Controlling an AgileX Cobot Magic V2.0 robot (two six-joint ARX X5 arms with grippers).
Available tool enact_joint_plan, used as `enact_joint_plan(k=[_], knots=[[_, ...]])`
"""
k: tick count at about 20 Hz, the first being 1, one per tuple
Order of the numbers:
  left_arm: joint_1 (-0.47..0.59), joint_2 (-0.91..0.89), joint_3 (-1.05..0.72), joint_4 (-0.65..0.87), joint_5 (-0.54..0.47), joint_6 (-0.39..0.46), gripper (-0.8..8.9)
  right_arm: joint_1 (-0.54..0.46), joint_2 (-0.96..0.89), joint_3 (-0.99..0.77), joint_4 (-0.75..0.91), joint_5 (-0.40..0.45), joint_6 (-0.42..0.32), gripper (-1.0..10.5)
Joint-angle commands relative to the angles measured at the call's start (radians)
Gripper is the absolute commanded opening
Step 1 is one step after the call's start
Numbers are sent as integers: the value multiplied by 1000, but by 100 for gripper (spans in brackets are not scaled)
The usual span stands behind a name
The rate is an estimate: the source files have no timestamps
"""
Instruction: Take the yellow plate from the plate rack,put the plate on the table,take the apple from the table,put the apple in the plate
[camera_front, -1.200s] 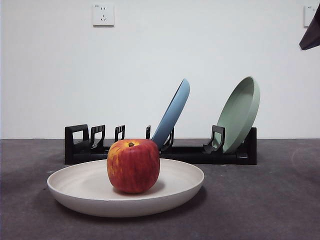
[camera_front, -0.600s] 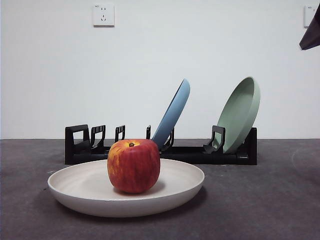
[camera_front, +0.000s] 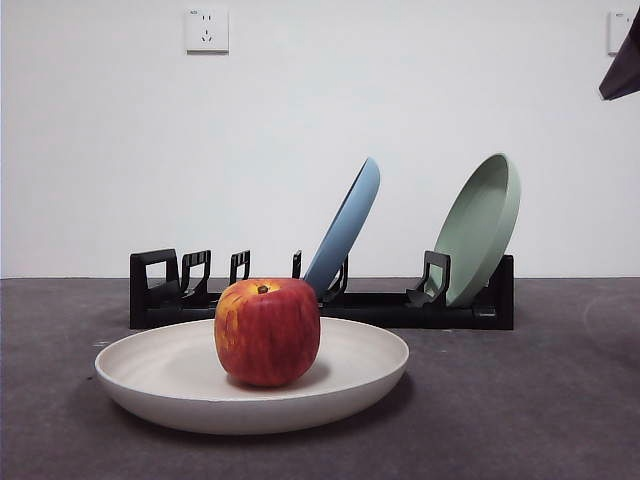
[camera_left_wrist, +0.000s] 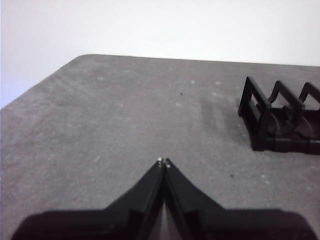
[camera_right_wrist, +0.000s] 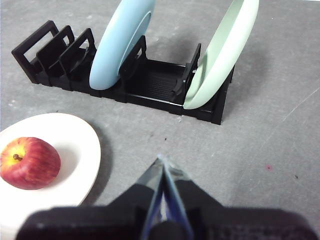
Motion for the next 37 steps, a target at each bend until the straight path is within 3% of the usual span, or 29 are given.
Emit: enact_joint_plan(k=[1,27,29,31,34,37], knots=[[3,-5,-21,0,2,13,-3,1,-1,-6,5,3,9,0],[3,-31,-21,-43,27,29,-3,1,-1,-6,4,3,8,0],[3,-31,-21,-43,27,29,-3,-4,-29,-6,0,7,-49,0],[3,-31,-21,-43,27,29,-3,-39,-87,-13,1,2,-117,0],[3,-31,-21,-43,27,29,-3,-144,-197,-72,35,-11,-122,0],[3,-31,-21,-43,27,29,-3,-262,-340,-207,132,-99,-123,0]])
